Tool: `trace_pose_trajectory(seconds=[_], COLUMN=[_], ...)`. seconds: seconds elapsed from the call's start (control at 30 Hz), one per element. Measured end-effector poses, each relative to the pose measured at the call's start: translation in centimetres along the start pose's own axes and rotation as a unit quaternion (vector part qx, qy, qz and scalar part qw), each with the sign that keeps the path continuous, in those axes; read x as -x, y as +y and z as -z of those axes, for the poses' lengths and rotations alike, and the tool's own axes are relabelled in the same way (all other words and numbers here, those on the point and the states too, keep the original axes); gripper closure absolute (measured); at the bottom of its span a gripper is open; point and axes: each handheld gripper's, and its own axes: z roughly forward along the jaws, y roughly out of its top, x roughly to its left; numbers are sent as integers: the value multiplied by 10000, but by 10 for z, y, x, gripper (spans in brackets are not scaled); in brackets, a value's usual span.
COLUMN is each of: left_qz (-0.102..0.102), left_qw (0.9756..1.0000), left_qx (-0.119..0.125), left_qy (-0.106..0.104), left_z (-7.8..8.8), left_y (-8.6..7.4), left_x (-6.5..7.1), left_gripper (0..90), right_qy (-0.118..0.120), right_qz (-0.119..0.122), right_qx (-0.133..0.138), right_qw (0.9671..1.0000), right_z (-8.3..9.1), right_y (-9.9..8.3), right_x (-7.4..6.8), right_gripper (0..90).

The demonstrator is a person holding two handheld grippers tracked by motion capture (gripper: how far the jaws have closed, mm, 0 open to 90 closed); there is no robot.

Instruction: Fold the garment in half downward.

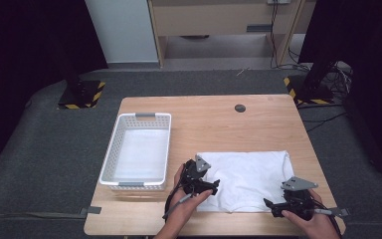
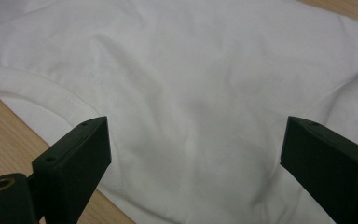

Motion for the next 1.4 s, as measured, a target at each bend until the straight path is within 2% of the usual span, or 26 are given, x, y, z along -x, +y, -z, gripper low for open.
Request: trace_pose_trajectory(seconds=[0.3,0.53,0.73,0.9,1.1,1.2,1.4], left_qz=[130,123,224,306,282,305,332], left_qw=[9999,9999,9997,9994,9994,9995,9993], left_qx=[46,112,115,160,177,96,169], left_qy=[-65,-34,38,65,101,-3,-38], left_z=[-6,-10,-12,-11,-9,-8,0], left_y=[10,14,15,17,19,24,37], left_x=[-6,-9,-17,-21,-24,-26,-30], left_gripper=[70,61,60,58,57,48,50], right_qy=[-37,47,123,209,319,376,480], right_qz=[36,170,299,383,476,534,615], right_qx=[-66,-81,-141,-141,-137,-141,-118], right_qw=[10000,9998,9994,9989,9983,9978,9969], right_z=[-2,-7,-14,-21,-28,-29,-29], right_y=[10,18,23,29,34,37,44], right_x=[-13,-28,-40,-52,-65,-70,-79], right_gripper=[71,67,59,58,53,53,62])
